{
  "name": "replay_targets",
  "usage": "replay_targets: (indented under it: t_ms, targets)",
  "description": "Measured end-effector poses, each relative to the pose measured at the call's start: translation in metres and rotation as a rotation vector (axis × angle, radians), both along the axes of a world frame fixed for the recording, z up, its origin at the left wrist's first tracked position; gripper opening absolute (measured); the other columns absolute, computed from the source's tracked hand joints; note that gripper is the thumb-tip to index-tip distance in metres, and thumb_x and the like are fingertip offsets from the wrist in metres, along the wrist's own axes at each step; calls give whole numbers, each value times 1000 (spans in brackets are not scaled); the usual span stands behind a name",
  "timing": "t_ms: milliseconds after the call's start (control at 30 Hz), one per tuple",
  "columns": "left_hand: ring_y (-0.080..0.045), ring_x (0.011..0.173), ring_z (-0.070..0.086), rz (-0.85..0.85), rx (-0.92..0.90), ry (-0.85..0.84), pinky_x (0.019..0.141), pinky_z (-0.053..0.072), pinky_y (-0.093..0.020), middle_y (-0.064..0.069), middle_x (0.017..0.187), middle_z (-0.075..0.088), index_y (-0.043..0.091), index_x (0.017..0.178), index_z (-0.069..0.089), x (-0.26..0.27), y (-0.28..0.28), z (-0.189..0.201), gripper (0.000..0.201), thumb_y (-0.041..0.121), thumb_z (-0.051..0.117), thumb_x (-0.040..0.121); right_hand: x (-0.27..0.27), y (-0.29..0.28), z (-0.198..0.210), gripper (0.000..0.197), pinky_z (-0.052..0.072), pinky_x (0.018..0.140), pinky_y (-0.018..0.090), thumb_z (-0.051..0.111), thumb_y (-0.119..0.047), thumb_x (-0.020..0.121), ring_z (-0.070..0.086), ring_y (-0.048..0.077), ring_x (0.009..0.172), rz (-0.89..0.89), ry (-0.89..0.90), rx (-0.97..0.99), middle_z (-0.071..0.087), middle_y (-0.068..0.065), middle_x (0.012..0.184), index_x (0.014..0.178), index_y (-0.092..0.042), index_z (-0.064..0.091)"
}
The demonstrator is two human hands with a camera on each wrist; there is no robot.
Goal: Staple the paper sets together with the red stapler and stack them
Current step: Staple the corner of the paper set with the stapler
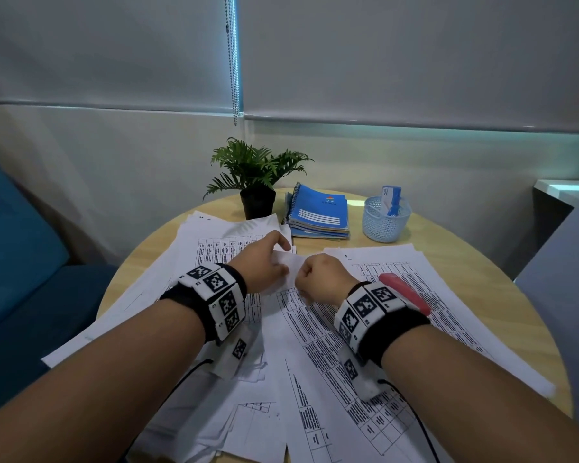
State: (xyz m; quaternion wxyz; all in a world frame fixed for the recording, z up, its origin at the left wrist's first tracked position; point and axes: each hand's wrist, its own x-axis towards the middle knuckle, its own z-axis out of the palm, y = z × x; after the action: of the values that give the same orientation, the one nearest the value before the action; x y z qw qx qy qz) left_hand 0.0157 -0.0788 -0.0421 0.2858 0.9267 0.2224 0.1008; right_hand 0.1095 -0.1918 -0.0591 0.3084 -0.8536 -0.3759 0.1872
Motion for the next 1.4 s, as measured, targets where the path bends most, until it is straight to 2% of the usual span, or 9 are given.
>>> replay_targets:
  t_ms: [133,367,467,567,700,900,1033,1133,1400]
  targets:
    - [-8,55,44,35,-22,-11,48,30,-22,2,66,49,19,111,47,1,1,1,28,16,59,86,1,-2,1,11,58,65,34,50,-2,86,62,19,52,11,100,60,64,9,63,78,-9,53]
    - [-11,61,49,44,-22,23,49,36,-23,0,74,55,25,109,47,4,3,-1,31,11,57,83,10,-3,2,9,59,66,42,47,-8,92,65,16,55,-54,105,185,68,13,88,87,-8,54]
    - [-18,88,56,6,42,117,69,45,-25,-4,106,60,25,115,52,4,6,0,34,12,58,84,16,-10,4,3,55,53,29,54,-5,88,65,12,54,-67,61,190,68,13,84,86,-7,56]
    - [-20,112,52,-68,197,325,91,43,-30,-2,129,50,29,123,54,6,6,-4,36,25,58,88,23,-22,9,4,54,59,30,58,-3,84,67,12,56,-51,31,146,66,8,74,84,-7,56]
    - [-24,126,45,-178,297,569,105,39,-38,-2,142,42,33,130,51,9,3,-11,47,35,62,85,38,-48,19,15,52,62,28,56,0,83,64,11,56,-55,15,71,66,5,68,92,-12,58]
    - [-27,142,17,-273,457,650,116,17,-39,-2,152,27,24,139,41,11,-1,-21,45,38,43,96,75,-116,35,11,55,62,22,57,-1,86,61,3,51,-142,-66,84,64,-2,62,86,-4,68]
    - [-18,135,36,-270,342,601,112,27,-30,-1,149,36,19,138,43,17,4,-27,47,32,50,94,109,-172,35,9,58,79,37,59,-2,85,68,12,60,-261,-50,106,63,-8,48,84,-2,68]
    - [-19,120,51,-212,261,558,106,35,-30,1,130,55,20,124,56,19,5,-27,39,40,55,90,129,-219,28,9,57,82,43,60,-3,85,70,15,64,-374,-31,133,68,-1,57,83,2,67]
    - [-14,102,53,-118,322,580,89,38,-24,4,110,59,27,102,60,36,1,-26,32,46,70,78,159,-322,-14,15,57,82,38,59,-6,87,70,23,77,-618,-76,86,72,14,81,86,4,70]
